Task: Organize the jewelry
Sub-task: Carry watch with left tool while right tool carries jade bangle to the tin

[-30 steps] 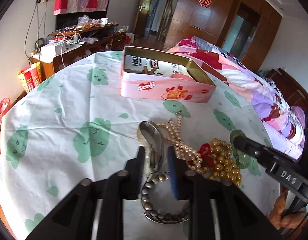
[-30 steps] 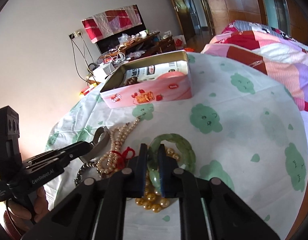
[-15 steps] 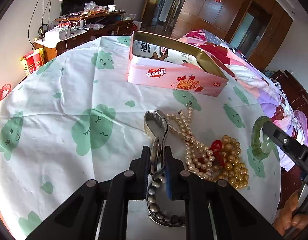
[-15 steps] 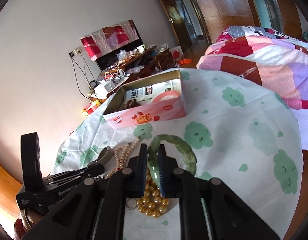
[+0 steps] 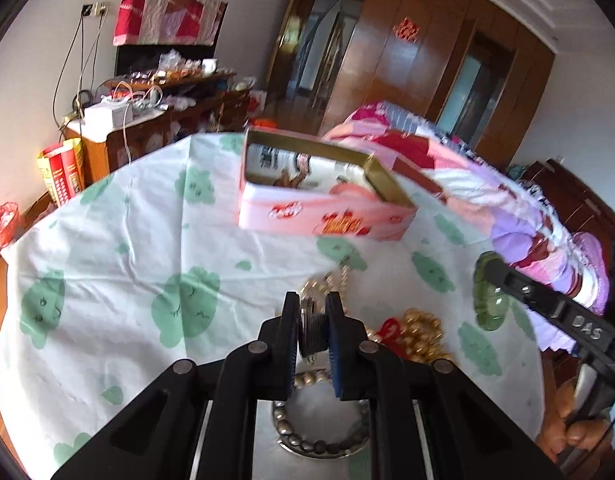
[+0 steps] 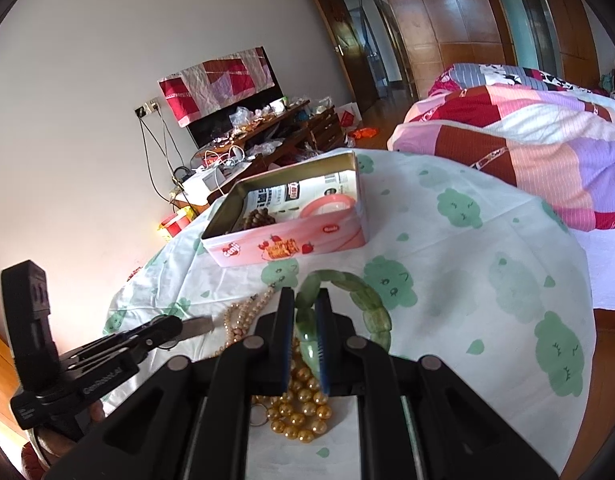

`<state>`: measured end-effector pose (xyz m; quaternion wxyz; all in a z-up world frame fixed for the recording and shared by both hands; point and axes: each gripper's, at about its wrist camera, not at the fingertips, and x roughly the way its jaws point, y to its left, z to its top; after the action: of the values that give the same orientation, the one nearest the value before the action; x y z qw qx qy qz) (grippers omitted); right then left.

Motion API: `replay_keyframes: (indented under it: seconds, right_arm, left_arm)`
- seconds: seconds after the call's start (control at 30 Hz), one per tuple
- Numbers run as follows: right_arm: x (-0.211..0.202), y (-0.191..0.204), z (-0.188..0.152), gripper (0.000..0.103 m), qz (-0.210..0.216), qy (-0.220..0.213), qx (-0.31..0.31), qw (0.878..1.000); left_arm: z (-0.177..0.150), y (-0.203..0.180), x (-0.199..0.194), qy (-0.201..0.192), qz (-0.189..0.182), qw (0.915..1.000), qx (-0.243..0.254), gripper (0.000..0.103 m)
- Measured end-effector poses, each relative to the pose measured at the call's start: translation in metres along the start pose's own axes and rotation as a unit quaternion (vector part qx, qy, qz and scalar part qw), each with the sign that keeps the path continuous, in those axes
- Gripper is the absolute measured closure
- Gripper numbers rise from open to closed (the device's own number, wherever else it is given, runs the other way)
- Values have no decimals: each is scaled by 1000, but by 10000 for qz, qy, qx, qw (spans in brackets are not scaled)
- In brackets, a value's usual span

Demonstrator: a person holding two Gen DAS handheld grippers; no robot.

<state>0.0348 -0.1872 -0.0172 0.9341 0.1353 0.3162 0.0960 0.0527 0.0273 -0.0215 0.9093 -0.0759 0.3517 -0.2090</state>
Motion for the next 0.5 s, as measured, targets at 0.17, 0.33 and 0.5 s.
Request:
replay_keyframes:
  seconds: [0.17,0.33,0.5]
  right_arm:
    - [-2,3,7,89,-28,-135,-58,9999]
    - [-1,7,16,89,-19,-237,-152,9996]
    - [-1,7,23,89,-3,-337,-156,9993]
  left_arm:
    - [8,-3,-9,-198,-99,9998,3,91]
    - [16,-8,-13,-356,-158,9992,85,91]
    - [22,-8,-16,-484,-222,9986,45,91]
